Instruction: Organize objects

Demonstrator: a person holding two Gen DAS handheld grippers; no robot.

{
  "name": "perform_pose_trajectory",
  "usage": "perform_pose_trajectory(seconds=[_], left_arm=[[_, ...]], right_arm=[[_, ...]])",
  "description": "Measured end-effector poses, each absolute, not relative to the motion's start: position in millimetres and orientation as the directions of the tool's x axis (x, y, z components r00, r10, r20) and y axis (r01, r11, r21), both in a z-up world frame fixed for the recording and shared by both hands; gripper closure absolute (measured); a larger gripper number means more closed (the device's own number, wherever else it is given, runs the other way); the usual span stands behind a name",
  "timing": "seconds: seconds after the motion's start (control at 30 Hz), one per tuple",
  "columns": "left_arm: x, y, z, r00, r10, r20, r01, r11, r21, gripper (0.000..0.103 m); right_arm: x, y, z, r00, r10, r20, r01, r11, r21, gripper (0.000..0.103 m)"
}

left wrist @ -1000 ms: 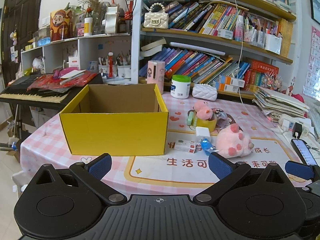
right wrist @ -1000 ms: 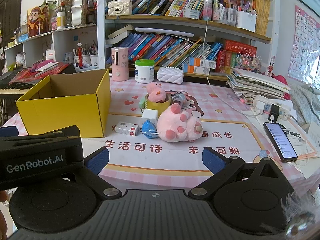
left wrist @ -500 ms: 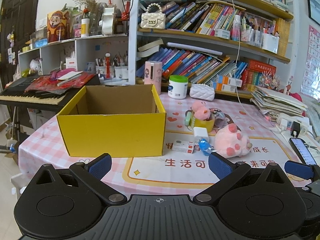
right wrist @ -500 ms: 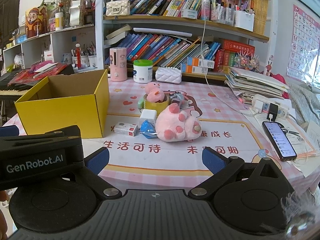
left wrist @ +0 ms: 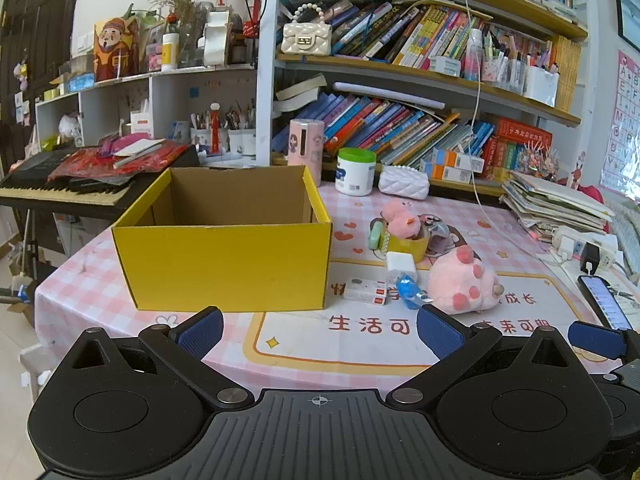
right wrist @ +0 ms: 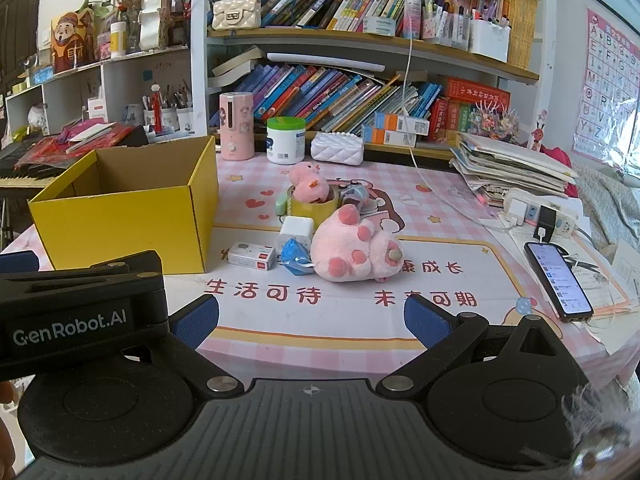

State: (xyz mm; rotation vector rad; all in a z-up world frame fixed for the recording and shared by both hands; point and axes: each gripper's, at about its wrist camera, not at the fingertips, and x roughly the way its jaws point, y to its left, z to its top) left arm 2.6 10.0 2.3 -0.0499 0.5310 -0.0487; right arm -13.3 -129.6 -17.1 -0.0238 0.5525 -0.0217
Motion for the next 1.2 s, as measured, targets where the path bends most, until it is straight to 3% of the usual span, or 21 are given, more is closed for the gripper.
perform_pose_trajectory(seconds=[1.2], left_arm=[[61,-17,-7,0.838,-0.043,-0.544,-0.003,0.997,-0.082,0.000]], right_arm=[[53,-155,-20,0.824,0.014,-0.566,-0.042,0.999,-0.035,0.003]])
